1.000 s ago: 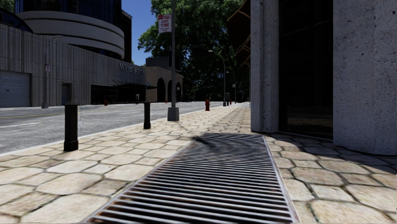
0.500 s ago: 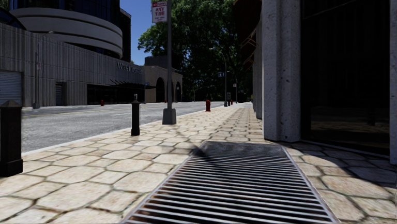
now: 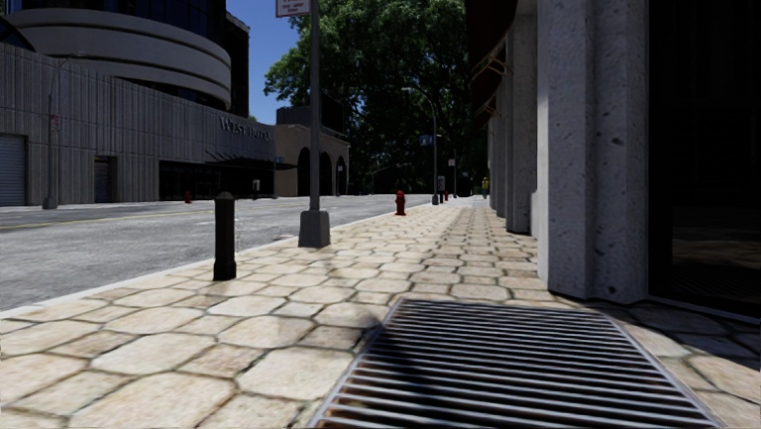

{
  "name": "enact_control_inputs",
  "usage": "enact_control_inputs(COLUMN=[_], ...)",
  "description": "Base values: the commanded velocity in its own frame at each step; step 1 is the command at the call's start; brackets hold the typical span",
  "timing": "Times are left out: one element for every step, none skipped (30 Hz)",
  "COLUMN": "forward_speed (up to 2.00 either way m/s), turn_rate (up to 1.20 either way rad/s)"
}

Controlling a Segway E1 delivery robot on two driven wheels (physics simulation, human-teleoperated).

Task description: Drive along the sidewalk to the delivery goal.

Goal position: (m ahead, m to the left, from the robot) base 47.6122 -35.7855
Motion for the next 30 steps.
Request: enact_control_inputs(forward_speed=[2.00,2.00,2.00,2.00,2.00,2.00,2.00,2.00,2.00,2.00,2.00,2.00,2.00,2.00,2.00,2.00,2.00,2.00,2.00,2.00,2.00,2.00,2.00,2.00,2.00,2.00,2.00,2.00,2.00,2.00], turn_rate=[0.00,0.00,0.00,0.00,0.00,0.00,0.00,0.00,-0.02,-0.11,-0.17,-0.21,-0.23,-0.23,-0.24,-0.24,-0.24,-0.24,-0.24,-0.24,-0.28,-0.29,-0.29,-0.30,-0.30,-0.30,-0.30,-0.30,-0.30,-0.30])
